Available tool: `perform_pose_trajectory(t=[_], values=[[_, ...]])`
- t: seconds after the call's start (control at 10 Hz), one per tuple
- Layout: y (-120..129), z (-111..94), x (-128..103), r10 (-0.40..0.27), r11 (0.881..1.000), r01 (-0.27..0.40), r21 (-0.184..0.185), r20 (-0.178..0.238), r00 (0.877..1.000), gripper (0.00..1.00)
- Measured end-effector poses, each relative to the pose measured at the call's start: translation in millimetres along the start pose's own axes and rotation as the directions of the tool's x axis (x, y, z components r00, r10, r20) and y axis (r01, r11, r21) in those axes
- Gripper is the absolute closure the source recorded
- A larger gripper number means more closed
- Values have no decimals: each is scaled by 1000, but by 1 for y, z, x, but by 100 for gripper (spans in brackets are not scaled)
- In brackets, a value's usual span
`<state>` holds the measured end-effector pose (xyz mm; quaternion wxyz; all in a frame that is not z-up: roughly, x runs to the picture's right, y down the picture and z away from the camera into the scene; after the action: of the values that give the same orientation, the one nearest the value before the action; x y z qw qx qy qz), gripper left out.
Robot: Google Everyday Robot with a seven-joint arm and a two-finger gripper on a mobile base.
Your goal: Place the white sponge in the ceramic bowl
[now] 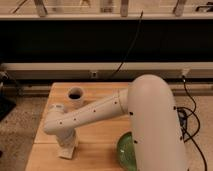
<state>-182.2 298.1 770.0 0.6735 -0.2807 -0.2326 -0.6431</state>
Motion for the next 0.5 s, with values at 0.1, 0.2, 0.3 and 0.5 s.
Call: perform_pose_trajectory(t=[0.1, 0.2, 0.3, 0.5], values=[[2, -3, 0, 2, 1000, -2, 2, -5, 1000, 95], [2, -9, 1, 4, 1000, -4, 8, -13, 1000, 99], [2, -20, 2, 7, 1000, -7, 17, -25, 1000, 100], [4, -42, 8, 15, 1000, -13, 25, -54, 998, 100]])
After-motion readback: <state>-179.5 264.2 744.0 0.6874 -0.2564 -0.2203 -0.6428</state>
